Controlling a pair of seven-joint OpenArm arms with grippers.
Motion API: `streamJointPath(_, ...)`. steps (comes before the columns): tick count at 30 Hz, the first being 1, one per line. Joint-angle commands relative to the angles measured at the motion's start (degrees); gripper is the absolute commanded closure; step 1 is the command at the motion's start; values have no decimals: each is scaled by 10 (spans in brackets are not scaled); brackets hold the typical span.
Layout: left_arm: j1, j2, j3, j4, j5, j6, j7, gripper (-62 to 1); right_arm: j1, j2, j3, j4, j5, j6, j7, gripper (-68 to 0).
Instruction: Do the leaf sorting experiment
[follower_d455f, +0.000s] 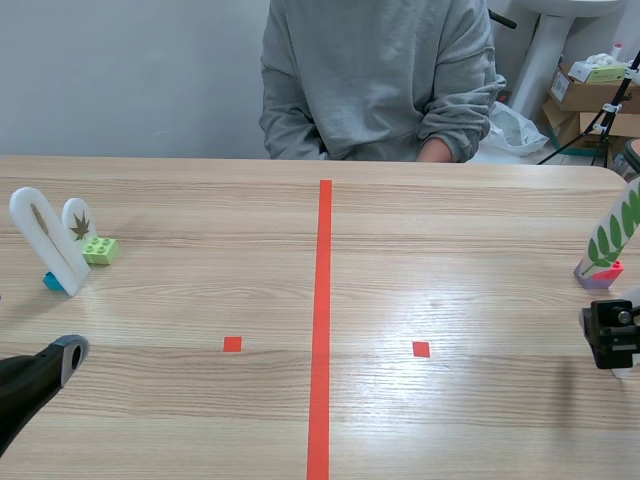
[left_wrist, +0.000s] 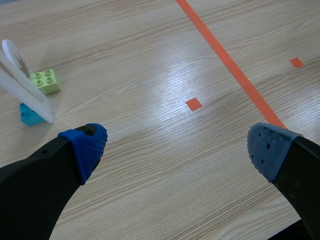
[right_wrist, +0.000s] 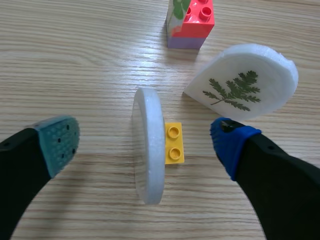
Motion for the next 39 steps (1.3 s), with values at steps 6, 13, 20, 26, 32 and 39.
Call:
streamJointPath(6,-2,2,0,2,-7,1,-6,-600,-12,11,27,38,0,30,2,-609)
streamJointPath(13,-2,2,0,2,-7,1,-6,-600,-95,11,69,159,5,116,2,-609)
streamJointPath(20,-2,1,0,2,-4,1,-9,-600,-205,11,72,296,23,199,1,-609)
streamJointPath(26,-2,1,0,2,14,1,-13,-600,-270,11,72,391,59,256,-11,-609)
streamJointPath(32,-2,1,0,2,20,1,-18,-600,-310,10,72,483,89,263,-24,-609)
streamJointPath(39,-2,1,0,2,20,1,-40,-600,-311,-11,71,497,100,264,-29,-609)
